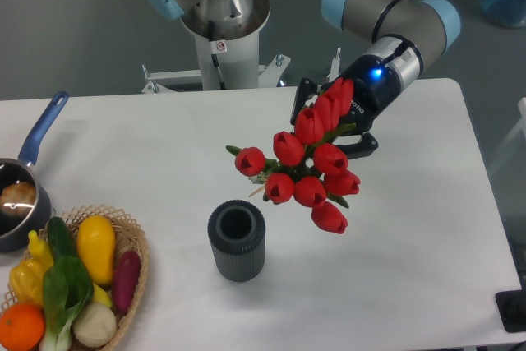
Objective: Pick up the flowers from the vase
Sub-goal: 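Raise the tulip bunch higher and hold it clear of the vase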
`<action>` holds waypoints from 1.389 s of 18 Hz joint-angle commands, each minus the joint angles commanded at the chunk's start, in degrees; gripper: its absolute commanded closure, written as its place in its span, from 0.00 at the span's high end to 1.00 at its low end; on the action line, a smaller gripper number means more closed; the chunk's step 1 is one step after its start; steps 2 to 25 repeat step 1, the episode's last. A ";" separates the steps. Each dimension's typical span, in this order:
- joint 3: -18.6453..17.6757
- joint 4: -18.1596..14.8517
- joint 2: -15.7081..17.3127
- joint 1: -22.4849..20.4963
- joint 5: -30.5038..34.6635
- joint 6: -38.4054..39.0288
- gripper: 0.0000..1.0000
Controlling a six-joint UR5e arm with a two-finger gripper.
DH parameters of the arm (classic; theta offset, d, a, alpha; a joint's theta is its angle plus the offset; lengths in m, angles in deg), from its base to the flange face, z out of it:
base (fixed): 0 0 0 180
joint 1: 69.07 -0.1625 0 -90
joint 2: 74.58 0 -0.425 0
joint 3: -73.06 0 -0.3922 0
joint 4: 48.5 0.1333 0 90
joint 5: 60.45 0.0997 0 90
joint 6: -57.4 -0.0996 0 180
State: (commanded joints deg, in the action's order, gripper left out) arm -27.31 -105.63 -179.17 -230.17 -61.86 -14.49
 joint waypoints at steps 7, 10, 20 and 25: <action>0.09 0.00 0.00 0.00 0.00 -0.09 0.26; 0.09 0.00 0.00 0.00 0.00 -0.09 0.26; 0.09 0.00 0.00 0.00 0.00 -0.09 0.26; 0.09 0.00 0.00 0.00 0.00 -0.09 0.26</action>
